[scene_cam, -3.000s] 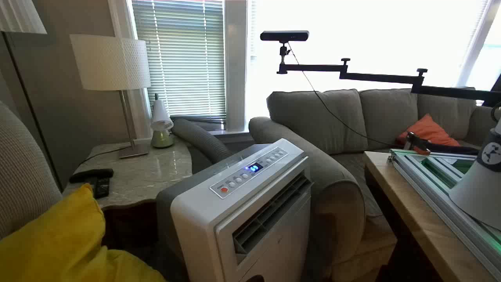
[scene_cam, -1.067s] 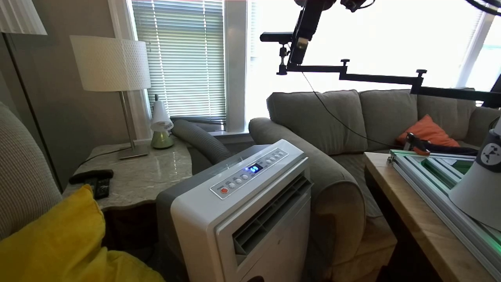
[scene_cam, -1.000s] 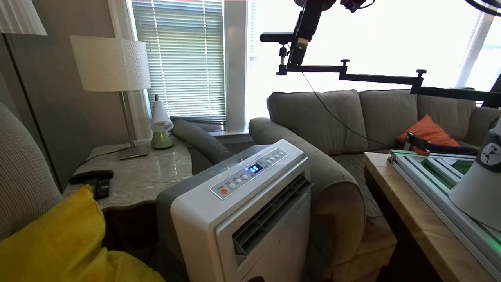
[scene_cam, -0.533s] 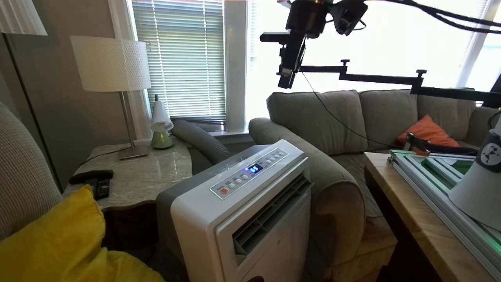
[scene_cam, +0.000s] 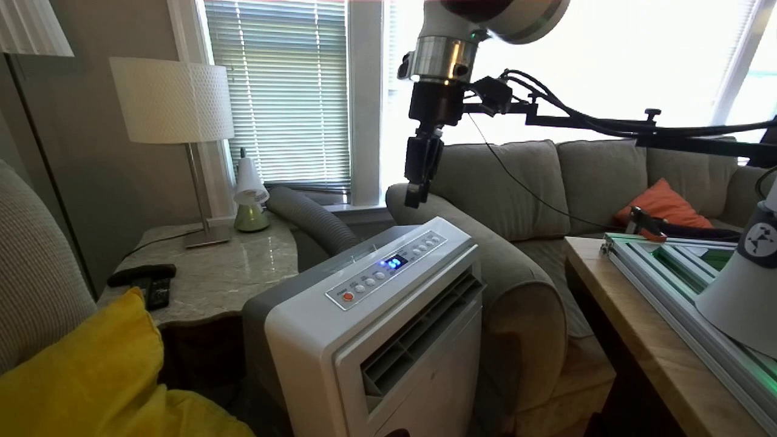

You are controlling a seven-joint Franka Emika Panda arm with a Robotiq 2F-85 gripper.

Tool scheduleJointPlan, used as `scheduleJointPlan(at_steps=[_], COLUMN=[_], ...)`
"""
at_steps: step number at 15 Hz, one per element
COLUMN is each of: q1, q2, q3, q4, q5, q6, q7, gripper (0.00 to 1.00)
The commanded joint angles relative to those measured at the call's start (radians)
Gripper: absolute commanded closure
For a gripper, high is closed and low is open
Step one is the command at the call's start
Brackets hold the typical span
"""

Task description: Press the button on the machine and place the pillow on top of it

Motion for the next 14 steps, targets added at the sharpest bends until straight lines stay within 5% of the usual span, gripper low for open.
scheduleJointPlan(at_steps=[1, 4, 5, 6, 8, 14], q1=[0.017, 0.011, 0.014, -0.082, -0.085, -0.145], q2=[0.140, 0.215, 0.240, 0.165, 0.203, 0.237], q3=[0.023, 0.046, 0.046, 0.132, 0.139, 0.212], q4=[0.119, 0.192, 0.211, 0.152, 0.184, 0.207], q5=[0.096, 0.108, 0.084, 0.029, 0.019, 0.044], q6=[0.012, 0.006, 0.015, 0.008, 0.010, 0.021], q7=[-0.059, -0.056, -0.029, 0.005, 0.012, -0.005], gripper=[0.78, 0.98, 1.00, 0.88, 0.98, 1.00])
